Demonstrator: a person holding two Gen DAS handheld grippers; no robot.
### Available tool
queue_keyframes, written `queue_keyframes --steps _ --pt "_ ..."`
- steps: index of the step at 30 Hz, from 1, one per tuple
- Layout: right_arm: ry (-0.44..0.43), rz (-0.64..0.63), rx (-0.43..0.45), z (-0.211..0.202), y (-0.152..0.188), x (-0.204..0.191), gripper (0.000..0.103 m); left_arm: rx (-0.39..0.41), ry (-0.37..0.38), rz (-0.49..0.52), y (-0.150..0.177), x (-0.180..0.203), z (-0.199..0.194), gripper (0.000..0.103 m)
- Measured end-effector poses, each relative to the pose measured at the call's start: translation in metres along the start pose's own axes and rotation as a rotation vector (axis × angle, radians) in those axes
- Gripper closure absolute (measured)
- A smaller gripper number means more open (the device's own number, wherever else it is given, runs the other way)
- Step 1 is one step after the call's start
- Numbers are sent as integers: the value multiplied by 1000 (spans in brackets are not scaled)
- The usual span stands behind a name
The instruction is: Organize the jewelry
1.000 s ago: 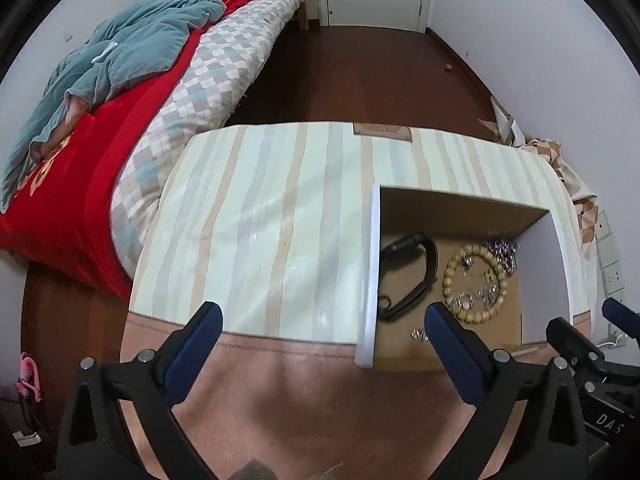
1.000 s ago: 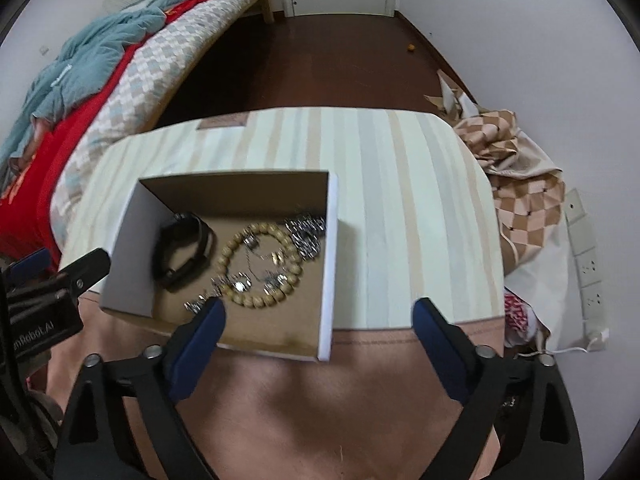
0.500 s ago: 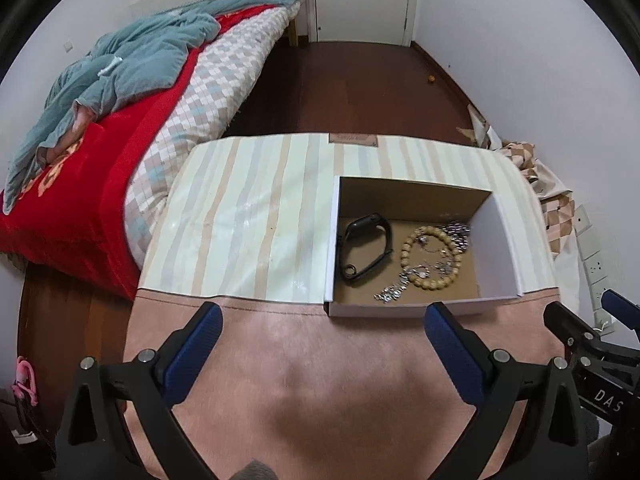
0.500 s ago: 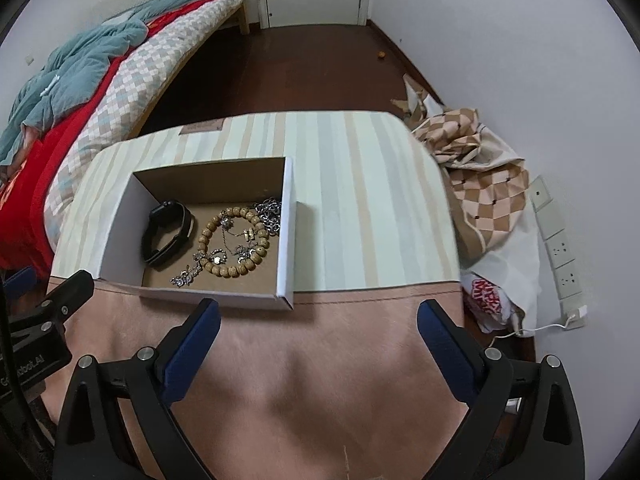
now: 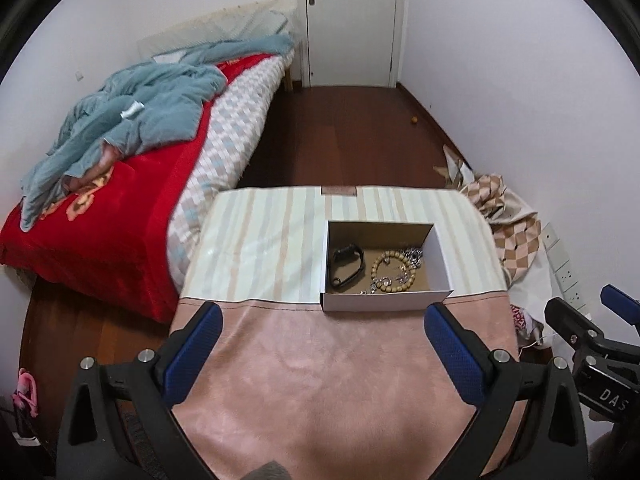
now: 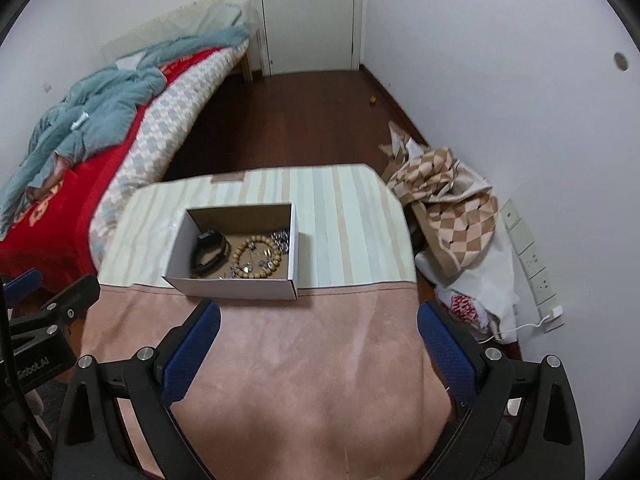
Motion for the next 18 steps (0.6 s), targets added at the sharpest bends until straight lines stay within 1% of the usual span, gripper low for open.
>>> queue_keyframes --steps 3,6,9,13,18 --pt "-1 -11 48 -32 -4 -3 3 31 -3 -12 -3 -4 -25 0" --pt "-7 -18 96 -65 -9 -6 3 40 -12 -33 -4 -8 -43 0" --pt "-13 -23 128 -90 -13 -6 3 54 -18 -32 -6 -9 -61 0" --pt "-32 -27 149 -117 -16 -8 3 79 -21 -33 -9 -10 -83 0" --pt "-48 -32 158 -139 -16 -8 3 86 -21 -33 -11 -10 -97 0"
Point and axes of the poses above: each gripper's, at about its wrist camera, not at the fingertips, and z roughly the way its jaws point, x to its right, y to its underside, the point moved 8 cm from there along z, roughly the way its jaws point, and after that the axes turned 11 degrees about z, right-handed, at the moved point
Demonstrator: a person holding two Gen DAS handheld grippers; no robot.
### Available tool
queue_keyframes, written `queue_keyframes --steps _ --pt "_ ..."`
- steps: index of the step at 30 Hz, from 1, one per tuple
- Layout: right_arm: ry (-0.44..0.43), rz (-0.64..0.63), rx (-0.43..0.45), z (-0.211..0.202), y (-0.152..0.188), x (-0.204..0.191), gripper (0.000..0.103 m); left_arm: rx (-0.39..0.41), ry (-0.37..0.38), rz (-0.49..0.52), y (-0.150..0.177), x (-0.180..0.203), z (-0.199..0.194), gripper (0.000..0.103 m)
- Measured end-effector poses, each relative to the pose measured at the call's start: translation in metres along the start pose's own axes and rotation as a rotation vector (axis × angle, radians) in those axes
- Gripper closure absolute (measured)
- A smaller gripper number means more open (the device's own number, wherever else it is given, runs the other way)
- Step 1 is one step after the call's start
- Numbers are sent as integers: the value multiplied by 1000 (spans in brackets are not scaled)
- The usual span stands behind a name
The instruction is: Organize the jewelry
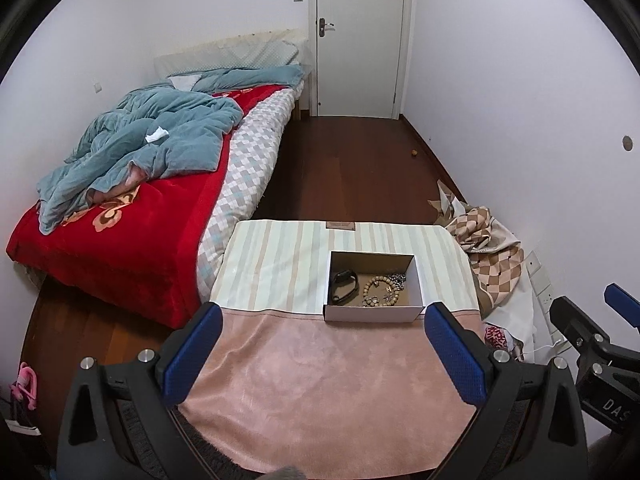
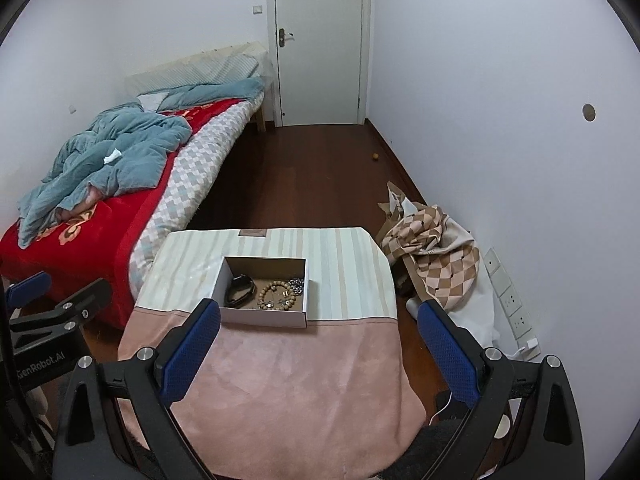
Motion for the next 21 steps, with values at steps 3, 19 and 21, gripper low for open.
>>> queue_keyframes --steps 3,19,21 --pt "-6 4 -8 -2 -2 0 1 -16 -3 10 0 3 2 0" --pt "49 15 -98 70 -26 8 0 -107 -7 12 -20 17 56 0" --pt "52 15 -110 83 -28 7 0 -112 -14 7 -22 15 65 0"
Point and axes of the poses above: each gripper's, at about its wrist camera, not at the fingertips, and z roughly the way its jaws point, x to its right, y to its underside, the point moved 8 cm from there along z, roughly the way its jaws point, and after that the axes turned 11 degrees about z, right-handed, at the moved point
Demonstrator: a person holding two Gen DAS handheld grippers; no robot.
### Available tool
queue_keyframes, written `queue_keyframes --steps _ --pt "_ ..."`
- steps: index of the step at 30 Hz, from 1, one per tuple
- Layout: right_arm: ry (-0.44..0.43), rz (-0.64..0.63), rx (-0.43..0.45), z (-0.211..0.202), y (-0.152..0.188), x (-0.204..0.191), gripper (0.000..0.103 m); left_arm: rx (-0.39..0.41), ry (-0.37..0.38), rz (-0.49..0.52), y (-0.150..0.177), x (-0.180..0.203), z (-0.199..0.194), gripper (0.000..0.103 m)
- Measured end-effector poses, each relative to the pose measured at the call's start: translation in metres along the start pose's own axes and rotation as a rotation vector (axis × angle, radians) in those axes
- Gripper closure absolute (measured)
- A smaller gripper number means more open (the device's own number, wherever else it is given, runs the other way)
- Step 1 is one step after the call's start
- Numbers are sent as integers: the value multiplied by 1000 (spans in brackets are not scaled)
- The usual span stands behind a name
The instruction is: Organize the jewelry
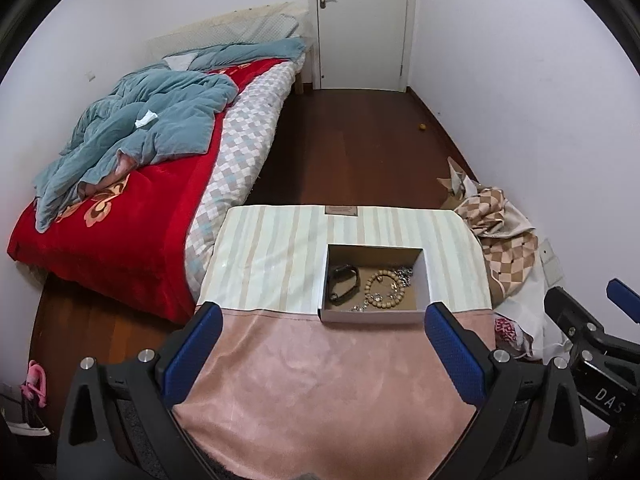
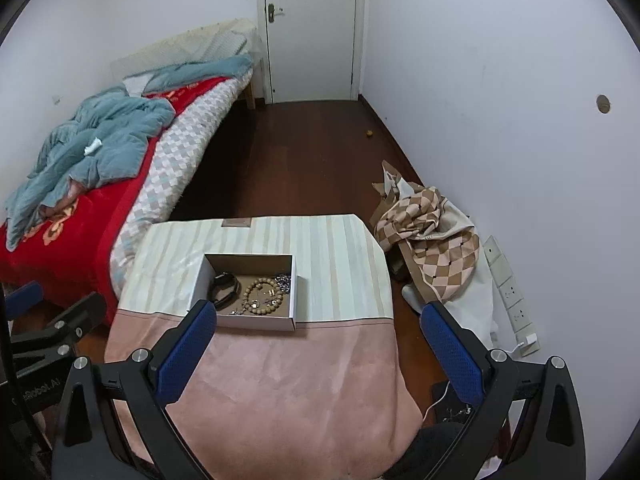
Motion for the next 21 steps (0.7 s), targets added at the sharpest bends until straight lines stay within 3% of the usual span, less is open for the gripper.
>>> queue_keyframes --steps 10,21 --pt "24 -5 -53 43 -6 -5 0 -61 -14 -12 -1 -5 39 0" --pt "37 -13 -88 61 2 -6 0 -95 1 3 6 -1 47 0"
Point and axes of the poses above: each gripper's, at about its wrist camera, not at the fingertips, and z roughly the way its jaws point, x to its right, y to its underside, the point moved 8 cm from there along z, roughly the way its jaws point, and after that the axes turned 11 degrees about z, right-handed, at the moved point
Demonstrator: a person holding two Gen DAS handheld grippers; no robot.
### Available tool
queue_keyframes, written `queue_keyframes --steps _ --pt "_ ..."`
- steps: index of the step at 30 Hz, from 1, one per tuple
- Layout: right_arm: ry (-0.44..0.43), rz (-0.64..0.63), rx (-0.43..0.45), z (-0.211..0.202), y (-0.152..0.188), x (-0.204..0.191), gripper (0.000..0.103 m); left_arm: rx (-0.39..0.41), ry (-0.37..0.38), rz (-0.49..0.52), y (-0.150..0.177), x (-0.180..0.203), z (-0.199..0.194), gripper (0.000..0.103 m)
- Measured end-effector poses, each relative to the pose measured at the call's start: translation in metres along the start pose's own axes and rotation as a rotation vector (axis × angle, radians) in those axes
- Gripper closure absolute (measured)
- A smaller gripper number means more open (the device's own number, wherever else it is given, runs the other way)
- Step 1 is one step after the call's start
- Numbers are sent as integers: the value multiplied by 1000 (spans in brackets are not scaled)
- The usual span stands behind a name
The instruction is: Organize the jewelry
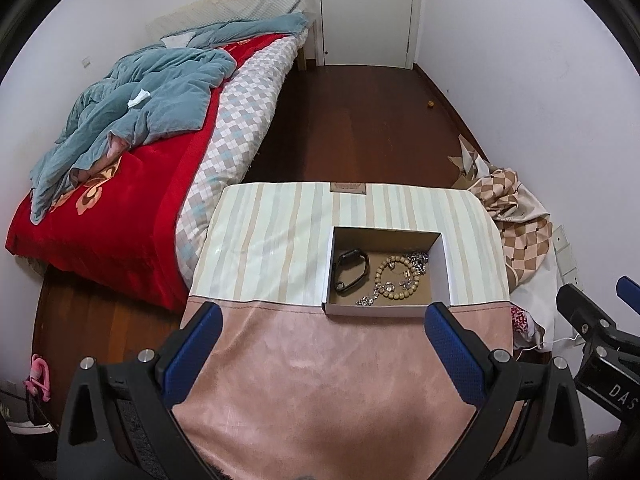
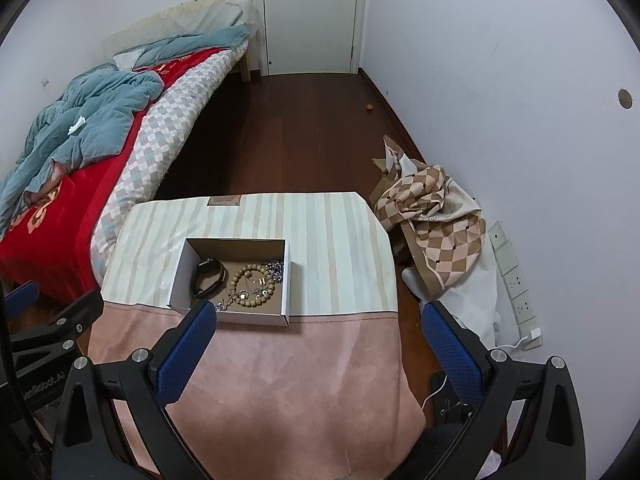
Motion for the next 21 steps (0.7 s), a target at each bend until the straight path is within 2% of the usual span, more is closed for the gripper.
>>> queue_keyframes --steps 21 --pt "0 -9 -15 3 6 -1 0 1 -3 1 4 -5 1 0"
Point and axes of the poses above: each gripper's, at about its wrist camera, not at the fingertips, and z roughly the way its jaws point, x to its right, y to its underside, the point moved 8 cm from there along z, roughly the way its jaws point, and after that the axes turned 11 degrees about z, right-handed, at the moved point
